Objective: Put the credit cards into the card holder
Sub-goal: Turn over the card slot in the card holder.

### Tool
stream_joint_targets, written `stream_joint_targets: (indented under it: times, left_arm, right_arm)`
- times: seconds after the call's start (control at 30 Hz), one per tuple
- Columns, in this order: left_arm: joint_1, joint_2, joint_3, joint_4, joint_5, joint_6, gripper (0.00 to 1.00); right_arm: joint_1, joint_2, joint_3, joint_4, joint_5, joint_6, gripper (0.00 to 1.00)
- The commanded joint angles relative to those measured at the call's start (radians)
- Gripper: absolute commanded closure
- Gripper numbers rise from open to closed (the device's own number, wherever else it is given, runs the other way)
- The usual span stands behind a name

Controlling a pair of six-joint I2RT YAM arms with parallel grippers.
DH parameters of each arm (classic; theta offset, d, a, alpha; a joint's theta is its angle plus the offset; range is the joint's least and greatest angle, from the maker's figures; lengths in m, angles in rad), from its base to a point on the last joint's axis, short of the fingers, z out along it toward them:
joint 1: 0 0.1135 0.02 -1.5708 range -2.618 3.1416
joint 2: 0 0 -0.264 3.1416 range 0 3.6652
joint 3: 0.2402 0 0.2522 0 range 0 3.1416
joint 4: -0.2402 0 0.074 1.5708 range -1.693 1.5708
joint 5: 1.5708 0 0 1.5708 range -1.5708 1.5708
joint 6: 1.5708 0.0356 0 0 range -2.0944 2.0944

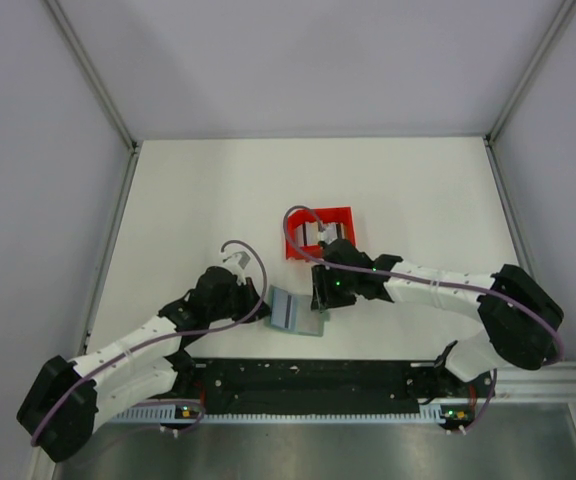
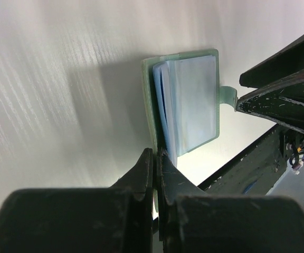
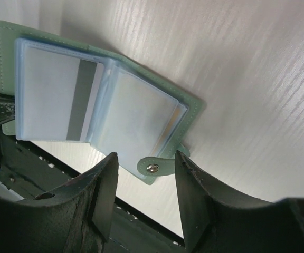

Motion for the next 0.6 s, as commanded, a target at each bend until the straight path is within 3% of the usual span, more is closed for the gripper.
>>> stream_joint_targets:
  times: [0.0, 0.2, 0.33, 0.57]
  left_arm:
    - [-0.002, -0.006, 0.059, -0.019, -0.003, 0.036, 1.0]
    - [-0.002, 0.011, 0.122, -0.096, 0.008, 0.07, 1.0]
    - [-0.001, 0.016, 0.157, -0.137, -0.003, 0.089, 1.0]
    - [-0.002, 0.022, 0.216, -0.18, 0.008, 0.095, 1.0]
  right_arm:
    - [-0.007, -0.04, 0.002, -0.024, 0.03, -0.039, 0.53]
    - [-0.048, -0.108, -0.058, -0.026, 0.022, -0.002, 0.43]
    - [-0.15, -0.174, -0.15, 0.067, -0.122, 0.027, 0.42]
    - [-0.197, -0.2, -0.19, 0.095, -0.17, 0.007, 0.41]
